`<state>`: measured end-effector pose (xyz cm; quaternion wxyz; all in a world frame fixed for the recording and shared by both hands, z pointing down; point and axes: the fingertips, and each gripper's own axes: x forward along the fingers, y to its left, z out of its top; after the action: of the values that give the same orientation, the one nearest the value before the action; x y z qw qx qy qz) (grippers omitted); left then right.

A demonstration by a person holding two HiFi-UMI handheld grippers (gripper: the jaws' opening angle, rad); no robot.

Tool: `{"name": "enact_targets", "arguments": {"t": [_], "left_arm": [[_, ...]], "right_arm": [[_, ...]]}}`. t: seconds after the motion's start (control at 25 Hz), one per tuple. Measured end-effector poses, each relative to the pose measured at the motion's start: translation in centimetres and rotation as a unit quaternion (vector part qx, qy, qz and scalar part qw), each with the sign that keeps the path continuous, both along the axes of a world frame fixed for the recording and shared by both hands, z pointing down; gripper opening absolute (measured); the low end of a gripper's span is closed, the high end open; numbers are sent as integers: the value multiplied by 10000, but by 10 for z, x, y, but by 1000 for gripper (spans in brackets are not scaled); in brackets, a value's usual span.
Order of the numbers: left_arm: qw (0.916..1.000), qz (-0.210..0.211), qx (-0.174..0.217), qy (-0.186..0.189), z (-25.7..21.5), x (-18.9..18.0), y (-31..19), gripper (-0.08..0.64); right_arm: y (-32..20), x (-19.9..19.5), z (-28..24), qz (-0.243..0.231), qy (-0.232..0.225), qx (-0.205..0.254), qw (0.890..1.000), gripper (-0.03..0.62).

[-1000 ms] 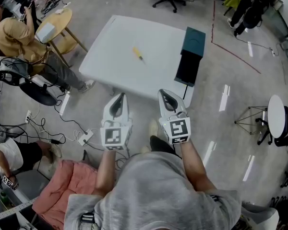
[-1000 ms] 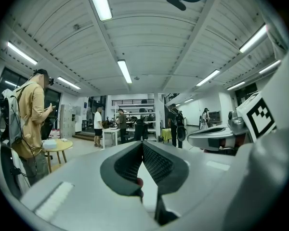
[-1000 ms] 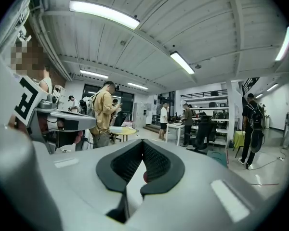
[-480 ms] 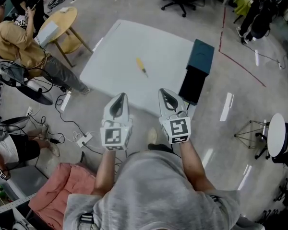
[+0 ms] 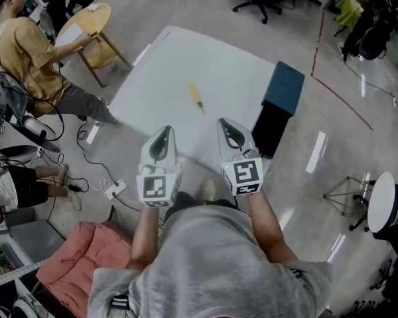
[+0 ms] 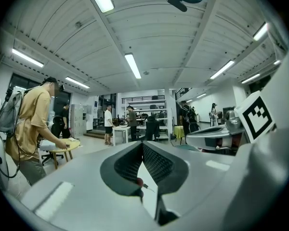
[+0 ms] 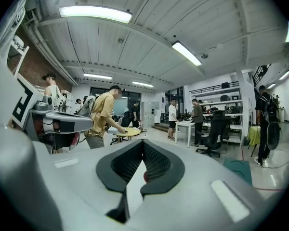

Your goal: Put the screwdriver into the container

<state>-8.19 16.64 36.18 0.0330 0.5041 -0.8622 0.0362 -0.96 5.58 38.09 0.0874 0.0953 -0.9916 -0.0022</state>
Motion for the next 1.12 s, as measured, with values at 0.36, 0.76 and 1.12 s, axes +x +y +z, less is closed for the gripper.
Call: {"name": "enact_targets", "arguments": {"t": [0.36,0.76,1.12], "left_arm": [[9999,-52,-158,44,10,-20,-16,12],[9988,304,-268,290,32,-64,-47,12],[9940,651,-557,675,81,-111,-88,12]], "right_arm": [[-10,-25,15,-119,132,-157,9997,3],[-32,-61,40,193,469,-323,9982,3],[-58,-106,87,358,920,-565,9935,3]]}}
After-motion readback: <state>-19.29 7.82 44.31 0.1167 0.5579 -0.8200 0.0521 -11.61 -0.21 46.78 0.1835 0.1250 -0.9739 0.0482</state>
